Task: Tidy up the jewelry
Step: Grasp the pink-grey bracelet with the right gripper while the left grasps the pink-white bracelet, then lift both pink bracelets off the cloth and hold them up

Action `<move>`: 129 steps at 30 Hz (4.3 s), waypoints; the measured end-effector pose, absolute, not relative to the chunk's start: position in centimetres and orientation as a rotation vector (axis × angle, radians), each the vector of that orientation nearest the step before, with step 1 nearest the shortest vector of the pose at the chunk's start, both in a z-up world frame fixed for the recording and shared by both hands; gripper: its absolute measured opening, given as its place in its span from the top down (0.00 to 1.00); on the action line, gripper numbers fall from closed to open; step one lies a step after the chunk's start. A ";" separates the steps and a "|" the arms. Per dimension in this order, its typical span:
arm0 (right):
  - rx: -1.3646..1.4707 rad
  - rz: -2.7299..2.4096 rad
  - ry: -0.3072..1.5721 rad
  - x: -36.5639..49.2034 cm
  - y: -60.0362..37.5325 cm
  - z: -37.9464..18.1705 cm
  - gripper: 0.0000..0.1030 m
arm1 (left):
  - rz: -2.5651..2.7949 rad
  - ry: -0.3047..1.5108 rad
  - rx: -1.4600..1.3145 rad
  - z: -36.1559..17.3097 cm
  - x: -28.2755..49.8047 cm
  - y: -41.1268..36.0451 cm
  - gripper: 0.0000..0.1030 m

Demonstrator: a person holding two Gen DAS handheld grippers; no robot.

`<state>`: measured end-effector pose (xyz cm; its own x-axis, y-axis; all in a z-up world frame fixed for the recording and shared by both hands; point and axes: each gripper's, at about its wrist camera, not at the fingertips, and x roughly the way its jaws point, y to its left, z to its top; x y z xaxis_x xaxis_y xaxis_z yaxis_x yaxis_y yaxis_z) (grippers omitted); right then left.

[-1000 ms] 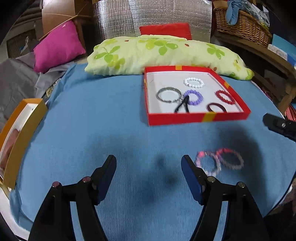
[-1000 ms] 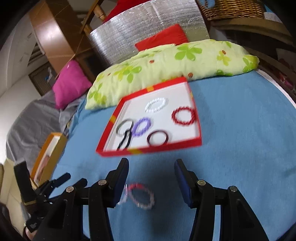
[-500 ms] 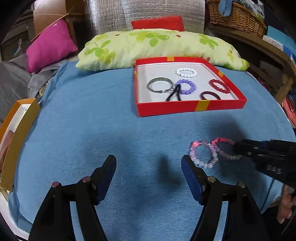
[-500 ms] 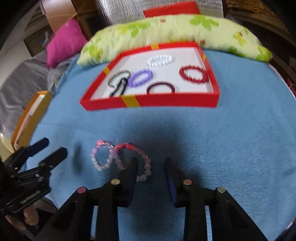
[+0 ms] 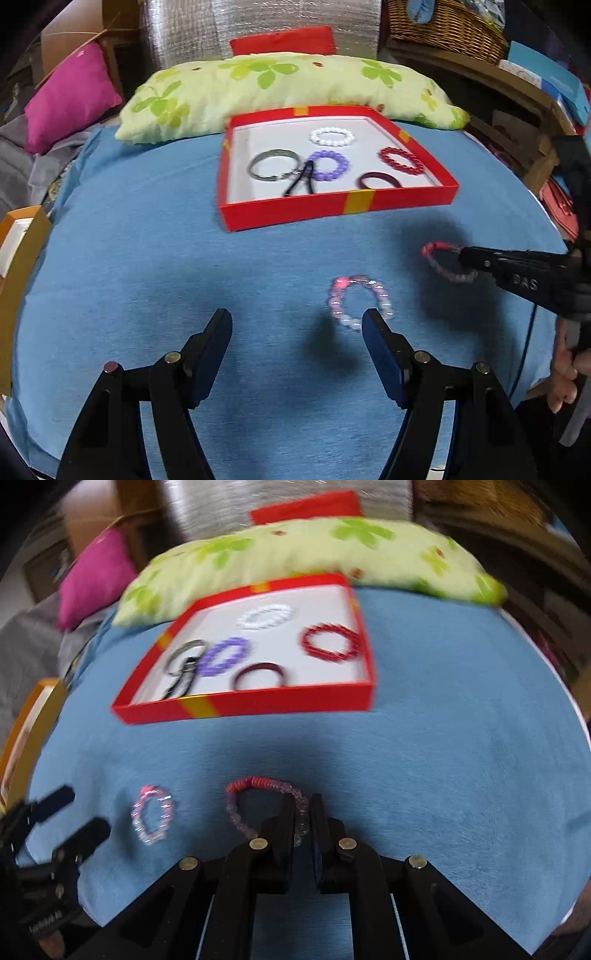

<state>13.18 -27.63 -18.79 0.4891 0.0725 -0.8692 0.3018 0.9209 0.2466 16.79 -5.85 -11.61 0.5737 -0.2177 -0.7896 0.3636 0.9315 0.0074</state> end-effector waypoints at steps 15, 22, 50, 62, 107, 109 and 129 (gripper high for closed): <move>0.459 -0.129 1.087 12.6 -28.4 -19.6 0.91 | -0.382 0.973 0.169 -13.4 17.1 -8.5 0.28; 0.460 -0.119 1.090 12.8 -28.3 -19.7 0.91 | -0.367 0.983 0.144 -14.3 17.8 -8.6 0.29; 0.545 -0.046 1.016 12.1 -28.5 -18.4 0.91 | -0.391 0.910 0.028 -13.0 18.3 -5.7 0.85; 0.530 -0.059 1.074 12.8 -28.1 -19.4 0.91 | -0.371 0.906 0.020 -12.4 18.2 -4.2 0.85; 0.454 -0.021 0.804 12.0 -26.4 -14.1 0.92 | -0.324 0.888 0.046 -11.3 18.0 -4.8 0.85; 0.453 -0.020 0.813 12.1 -26.3 -14.2 0.92 | -0.322 0.893 0.050 -11.4 18.0 -4.7 0.85; 0.462 -0.045 0.904 11.9 -27.1 -16.5 0.92 | -0.343 0.995 0.042 -14.0 18.1 -1.8 0.36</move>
<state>11.90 -27.05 -16.51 0.6246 0.1540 -0.7656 0.2285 0.9014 0.3677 18.05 -1.85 -13.98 0.4957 -0.2642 -0.8273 0.3023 0.9455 -0.1208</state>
